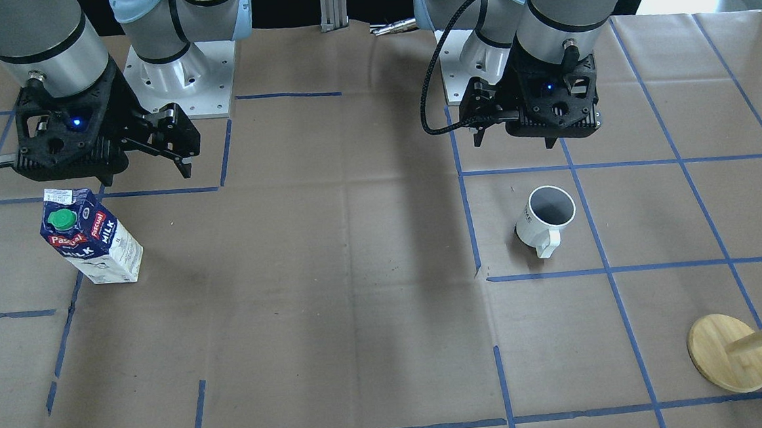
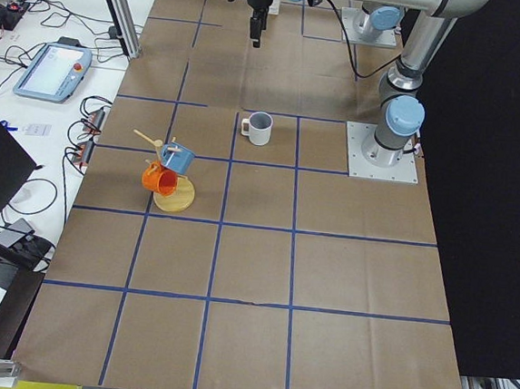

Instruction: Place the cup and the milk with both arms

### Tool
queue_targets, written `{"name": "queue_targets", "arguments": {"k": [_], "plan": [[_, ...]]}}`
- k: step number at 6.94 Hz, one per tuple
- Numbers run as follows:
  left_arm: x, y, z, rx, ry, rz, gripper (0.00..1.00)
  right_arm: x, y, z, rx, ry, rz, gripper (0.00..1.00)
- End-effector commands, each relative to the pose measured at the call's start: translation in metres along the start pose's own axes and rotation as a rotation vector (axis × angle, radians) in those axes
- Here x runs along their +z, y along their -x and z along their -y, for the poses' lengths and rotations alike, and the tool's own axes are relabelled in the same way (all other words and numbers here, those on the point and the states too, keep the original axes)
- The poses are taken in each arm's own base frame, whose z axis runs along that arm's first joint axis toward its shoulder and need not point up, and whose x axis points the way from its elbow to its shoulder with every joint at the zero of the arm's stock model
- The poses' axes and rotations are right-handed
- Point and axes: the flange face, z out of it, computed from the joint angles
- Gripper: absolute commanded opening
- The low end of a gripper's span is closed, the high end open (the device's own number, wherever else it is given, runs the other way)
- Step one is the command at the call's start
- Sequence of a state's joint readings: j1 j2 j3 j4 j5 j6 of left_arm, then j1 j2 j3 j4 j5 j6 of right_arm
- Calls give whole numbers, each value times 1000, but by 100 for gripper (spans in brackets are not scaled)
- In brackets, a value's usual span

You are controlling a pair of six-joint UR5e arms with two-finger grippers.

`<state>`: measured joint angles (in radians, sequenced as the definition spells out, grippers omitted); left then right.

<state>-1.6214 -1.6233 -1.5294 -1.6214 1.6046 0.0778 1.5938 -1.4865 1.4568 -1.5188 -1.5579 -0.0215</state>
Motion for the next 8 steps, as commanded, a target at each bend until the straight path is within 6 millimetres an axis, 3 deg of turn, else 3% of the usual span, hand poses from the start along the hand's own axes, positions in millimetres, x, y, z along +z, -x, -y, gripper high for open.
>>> {"name": "queue_targets", "arguments": {"k": [1,8], "plan": [[0,0,1,-1,-1,-1,100,0,0,1,0,1,1,100],[12,7,-5,2,7,-8,100,-1,0,0,0,-4,1,100]]}}
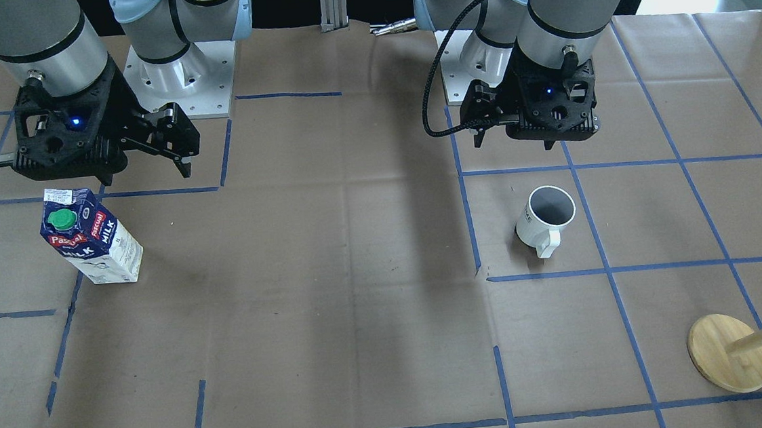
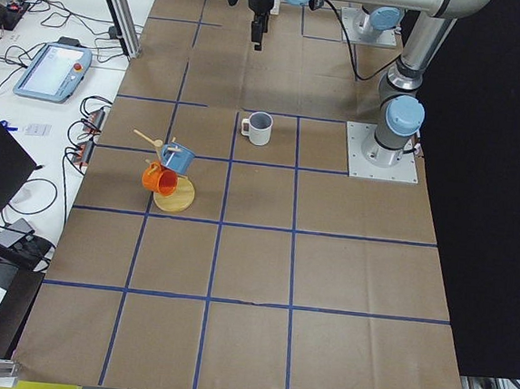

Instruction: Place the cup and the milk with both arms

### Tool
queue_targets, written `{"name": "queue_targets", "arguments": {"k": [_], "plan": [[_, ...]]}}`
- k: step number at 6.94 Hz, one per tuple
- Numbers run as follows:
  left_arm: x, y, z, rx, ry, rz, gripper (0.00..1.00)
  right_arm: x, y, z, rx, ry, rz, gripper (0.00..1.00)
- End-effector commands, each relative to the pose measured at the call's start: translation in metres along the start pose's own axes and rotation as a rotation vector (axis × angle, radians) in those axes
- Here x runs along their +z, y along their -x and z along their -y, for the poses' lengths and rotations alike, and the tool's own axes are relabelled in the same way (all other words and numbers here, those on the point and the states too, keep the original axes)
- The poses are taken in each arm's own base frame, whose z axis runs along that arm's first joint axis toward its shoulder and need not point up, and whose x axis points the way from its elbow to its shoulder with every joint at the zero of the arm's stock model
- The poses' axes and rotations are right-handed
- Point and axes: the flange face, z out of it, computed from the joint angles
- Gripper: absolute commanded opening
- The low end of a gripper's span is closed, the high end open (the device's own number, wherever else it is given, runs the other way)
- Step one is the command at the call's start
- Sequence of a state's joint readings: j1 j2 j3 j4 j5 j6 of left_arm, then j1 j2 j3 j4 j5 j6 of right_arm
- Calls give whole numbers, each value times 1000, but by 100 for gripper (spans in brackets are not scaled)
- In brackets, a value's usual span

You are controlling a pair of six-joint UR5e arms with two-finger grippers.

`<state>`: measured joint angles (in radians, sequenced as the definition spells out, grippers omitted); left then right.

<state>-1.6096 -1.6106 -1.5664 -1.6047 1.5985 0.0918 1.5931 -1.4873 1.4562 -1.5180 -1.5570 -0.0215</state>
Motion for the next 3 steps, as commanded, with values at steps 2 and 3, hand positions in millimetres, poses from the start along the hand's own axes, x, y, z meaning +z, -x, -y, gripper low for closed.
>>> {"name": "queue_targets", "arguments": {"k": [2,3], "plan": [[1,3,0,0,-3,1,100,-2,1,-1,-1,-6,1,100],[5,6,1,24,6,0,100,-2,0,-1,1,-5,0,100]]}}
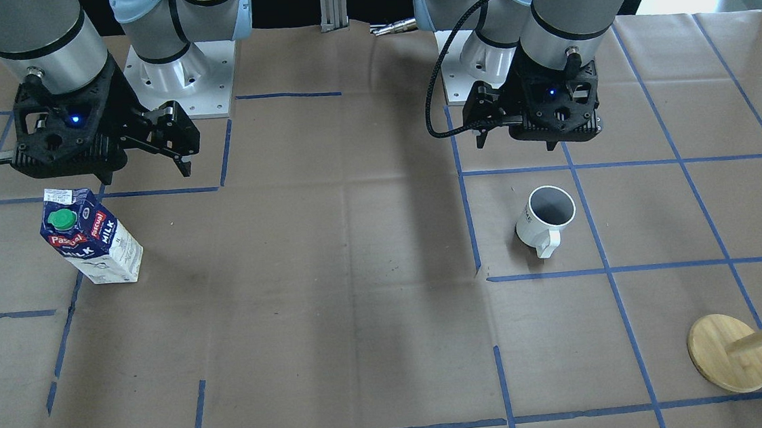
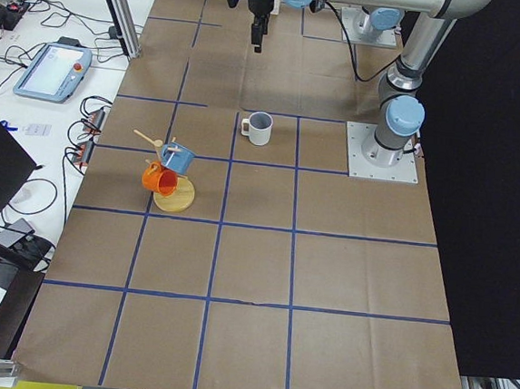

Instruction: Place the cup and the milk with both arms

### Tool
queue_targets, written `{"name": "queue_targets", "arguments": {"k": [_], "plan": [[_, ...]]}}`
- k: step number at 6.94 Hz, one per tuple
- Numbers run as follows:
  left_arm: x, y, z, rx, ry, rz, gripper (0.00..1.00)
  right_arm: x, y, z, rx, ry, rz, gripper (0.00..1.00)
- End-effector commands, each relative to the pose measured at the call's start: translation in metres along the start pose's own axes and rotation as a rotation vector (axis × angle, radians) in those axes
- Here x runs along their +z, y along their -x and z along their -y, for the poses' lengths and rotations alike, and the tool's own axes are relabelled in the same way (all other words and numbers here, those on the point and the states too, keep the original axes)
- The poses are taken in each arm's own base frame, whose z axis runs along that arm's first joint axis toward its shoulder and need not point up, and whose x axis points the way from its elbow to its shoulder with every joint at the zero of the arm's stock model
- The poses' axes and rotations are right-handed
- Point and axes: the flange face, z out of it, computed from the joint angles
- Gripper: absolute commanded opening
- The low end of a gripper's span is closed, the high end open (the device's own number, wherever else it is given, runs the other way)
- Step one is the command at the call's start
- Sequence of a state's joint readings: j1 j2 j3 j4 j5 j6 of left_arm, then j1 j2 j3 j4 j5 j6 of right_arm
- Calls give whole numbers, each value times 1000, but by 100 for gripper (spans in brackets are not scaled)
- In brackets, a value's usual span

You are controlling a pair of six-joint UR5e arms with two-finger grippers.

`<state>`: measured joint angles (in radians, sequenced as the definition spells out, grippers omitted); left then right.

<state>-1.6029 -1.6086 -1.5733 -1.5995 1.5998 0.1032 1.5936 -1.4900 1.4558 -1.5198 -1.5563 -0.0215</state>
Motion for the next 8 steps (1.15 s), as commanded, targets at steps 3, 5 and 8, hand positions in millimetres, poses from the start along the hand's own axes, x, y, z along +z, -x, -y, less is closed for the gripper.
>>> {"name": "queue_targets", "arguments": {"k": [3,5,8], "plan": [[41,45,-5,46,-2,-1,93,-2,-4,-1,7,0,-2,100],[85,78,-8,31,-23,0,97,-3,-4,-1,7,-1,-2,100],[128,140,-9,-50,26,-27,99,-1,-5,1,-5,0,-2,100]]}}
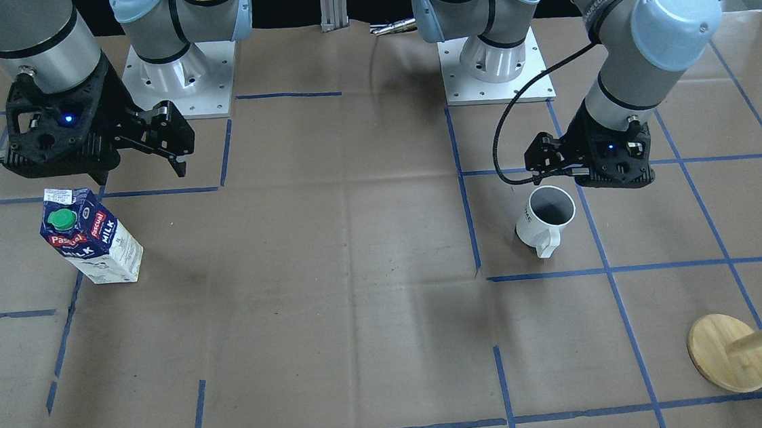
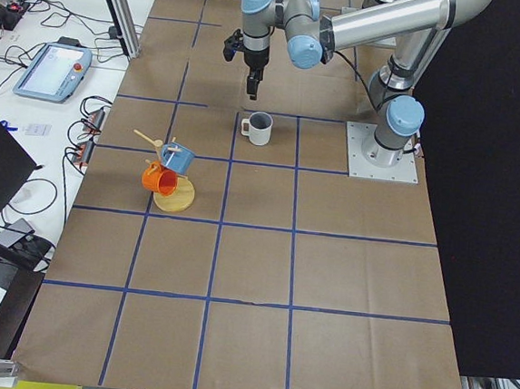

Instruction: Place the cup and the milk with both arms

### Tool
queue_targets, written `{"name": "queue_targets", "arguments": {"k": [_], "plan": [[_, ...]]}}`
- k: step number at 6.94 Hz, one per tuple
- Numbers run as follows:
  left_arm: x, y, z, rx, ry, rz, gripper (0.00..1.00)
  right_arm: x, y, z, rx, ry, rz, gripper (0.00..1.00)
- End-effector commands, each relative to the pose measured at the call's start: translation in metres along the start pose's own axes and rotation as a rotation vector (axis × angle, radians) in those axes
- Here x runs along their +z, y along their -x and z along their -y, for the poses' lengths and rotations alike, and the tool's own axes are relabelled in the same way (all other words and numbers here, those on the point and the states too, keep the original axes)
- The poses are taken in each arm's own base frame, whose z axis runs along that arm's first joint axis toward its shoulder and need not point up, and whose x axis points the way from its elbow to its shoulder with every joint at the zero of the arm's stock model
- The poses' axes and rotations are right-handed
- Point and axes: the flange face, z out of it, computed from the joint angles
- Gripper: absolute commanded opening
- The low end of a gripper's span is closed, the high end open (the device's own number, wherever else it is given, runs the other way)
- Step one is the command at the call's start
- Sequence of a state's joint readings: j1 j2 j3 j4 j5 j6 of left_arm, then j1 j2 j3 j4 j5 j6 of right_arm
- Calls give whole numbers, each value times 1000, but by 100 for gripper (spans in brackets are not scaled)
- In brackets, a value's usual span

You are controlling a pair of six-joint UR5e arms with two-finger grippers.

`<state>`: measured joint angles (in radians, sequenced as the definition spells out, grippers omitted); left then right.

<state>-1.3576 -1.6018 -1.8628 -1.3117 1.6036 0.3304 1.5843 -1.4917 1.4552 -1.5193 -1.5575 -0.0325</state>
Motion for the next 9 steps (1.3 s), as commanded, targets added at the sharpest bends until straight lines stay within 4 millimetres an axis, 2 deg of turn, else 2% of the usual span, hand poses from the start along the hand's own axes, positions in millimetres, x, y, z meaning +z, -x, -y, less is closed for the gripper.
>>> {"name": "queue_targets", "arguments": {"k": [1,2,3,5,7,8,9], "plan": [[26,31,5,-46,43,-19,98,1,0,0,-3,2,-1,100],[44,38,13,-53,62,-29,97,1,0,0,-5,3,-2,100],[62,55,22,-41,65,-36,97,1,0,0,-12,4,-6,100],[98,57,14,-34,32,-22,98,0,-1,-2,-20,7,-7,100],[108,55,9,-35,43,-27,99,1,-1,-2,-20,13,-7,100],[115,54,8,-46,58,-35,92,3,-1,-2,-20,16,-5,100],[121,53,7,-48,80,-42,91,5,-1,-2,-20,17,-5,100]]}}
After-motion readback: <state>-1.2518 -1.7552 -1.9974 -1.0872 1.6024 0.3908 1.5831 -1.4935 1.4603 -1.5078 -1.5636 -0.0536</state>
